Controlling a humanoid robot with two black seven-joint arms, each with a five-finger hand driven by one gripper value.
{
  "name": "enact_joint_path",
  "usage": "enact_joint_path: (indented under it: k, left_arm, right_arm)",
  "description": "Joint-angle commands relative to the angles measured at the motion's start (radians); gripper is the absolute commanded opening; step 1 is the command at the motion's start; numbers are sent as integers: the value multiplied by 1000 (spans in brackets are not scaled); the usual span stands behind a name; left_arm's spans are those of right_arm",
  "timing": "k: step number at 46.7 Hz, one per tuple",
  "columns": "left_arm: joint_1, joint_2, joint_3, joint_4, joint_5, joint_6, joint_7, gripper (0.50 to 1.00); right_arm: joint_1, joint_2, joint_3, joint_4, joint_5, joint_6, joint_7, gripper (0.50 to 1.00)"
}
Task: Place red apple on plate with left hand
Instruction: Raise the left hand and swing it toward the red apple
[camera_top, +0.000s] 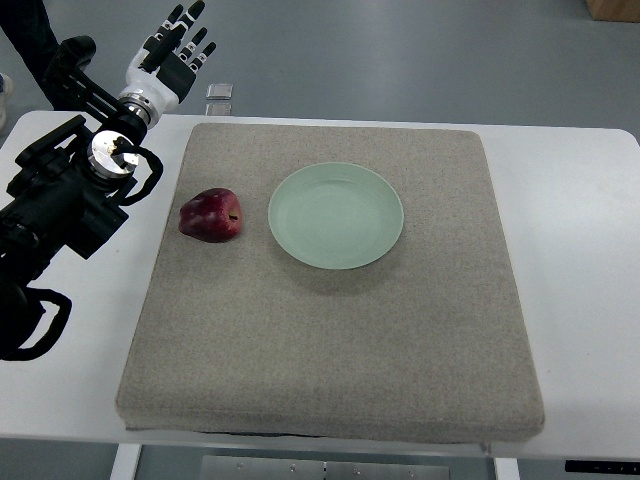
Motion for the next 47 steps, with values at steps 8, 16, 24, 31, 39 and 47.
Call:
enact_joint_path:
  k: [8, 16, 24, 31, 39, 47]
  left_arm:
    - [2, 1, 3, 0, 0, 2, -15, 994]
    - [3, 2, 1, 2, 0, 2, -15, 994]
    - [2, 5, 3, -3, 2, 0, -15, 994]
    - [-3, 12, 14, -6, 17, 9, -15, 992]
    - [-17, 11, 17, -15, 153, 31, -13, 992]
    - [-14, 24, 20, -84, 343, 61, -8, 992]
  right_arm:
    - [0, 0, 0, 0, 0, 0, 0, 930]
    - [0, 0, 0, 0, 0, 0, 0, 930]
    - [0, 0, 0, 0, 0, 0, 0, 930]
    - [0, 0, 0, 0, 0, 0, 1, 930]
    - [0, 0, 0, 0, 0, 0, 0, 932]
    - [0, 0, 0, 0, 0, 0, 0, 930]
